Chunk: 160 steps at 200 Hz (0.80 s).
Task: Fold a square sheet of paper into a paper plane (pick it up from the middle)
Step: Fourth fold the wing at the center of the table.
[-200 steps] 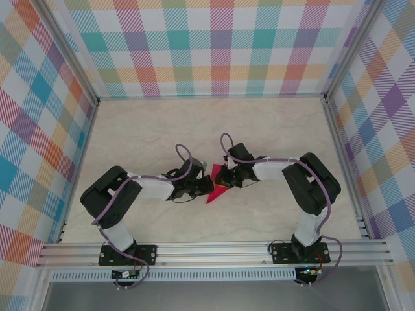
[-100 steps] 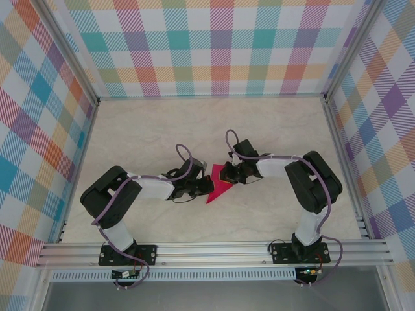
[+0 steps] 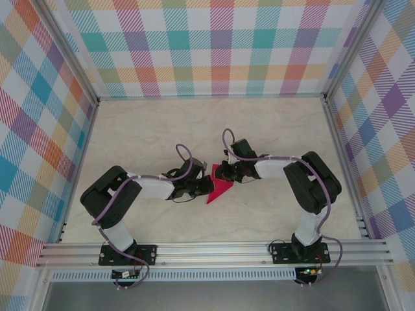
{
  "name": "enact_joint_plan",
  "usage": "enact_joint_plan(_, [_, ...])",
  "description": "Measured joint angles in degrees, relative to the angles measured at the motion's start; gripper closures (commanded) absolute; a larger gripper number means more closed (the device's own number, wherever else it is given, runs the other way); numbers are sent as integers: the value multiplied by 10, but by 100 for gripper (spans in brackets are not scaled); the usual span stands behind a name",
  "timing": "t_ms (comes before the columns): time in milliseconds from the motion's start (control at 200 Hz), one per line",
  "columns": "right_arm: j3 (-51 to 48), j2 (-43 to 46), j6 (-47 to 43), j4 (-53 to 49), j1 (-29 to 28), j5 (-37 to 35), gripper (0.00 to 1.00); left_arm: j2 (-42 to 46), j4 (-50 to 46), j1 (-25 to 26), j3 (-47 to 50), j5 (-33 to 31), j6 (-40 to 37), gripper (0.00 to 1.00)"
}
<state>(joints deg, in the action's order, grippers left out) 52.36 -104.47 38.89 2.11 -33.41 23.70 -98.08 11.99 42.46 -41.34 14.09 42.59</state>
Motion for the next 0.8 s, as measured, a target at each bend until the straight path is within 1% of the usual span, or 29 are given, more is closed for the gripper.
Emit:
enact_joint_plan(195, [3,-15,-10,-2,5,2,89,0,-7,0,-3,0,0,100])
enact_joint_plan(435, [6,-23,-25,-6,28,4,89,0,-14,0,-6,0,-2,100])
enact_joint_plan(800, [23,-30,-38,-4,83,-17,89,0,-14,0,-6,0,-5,100])
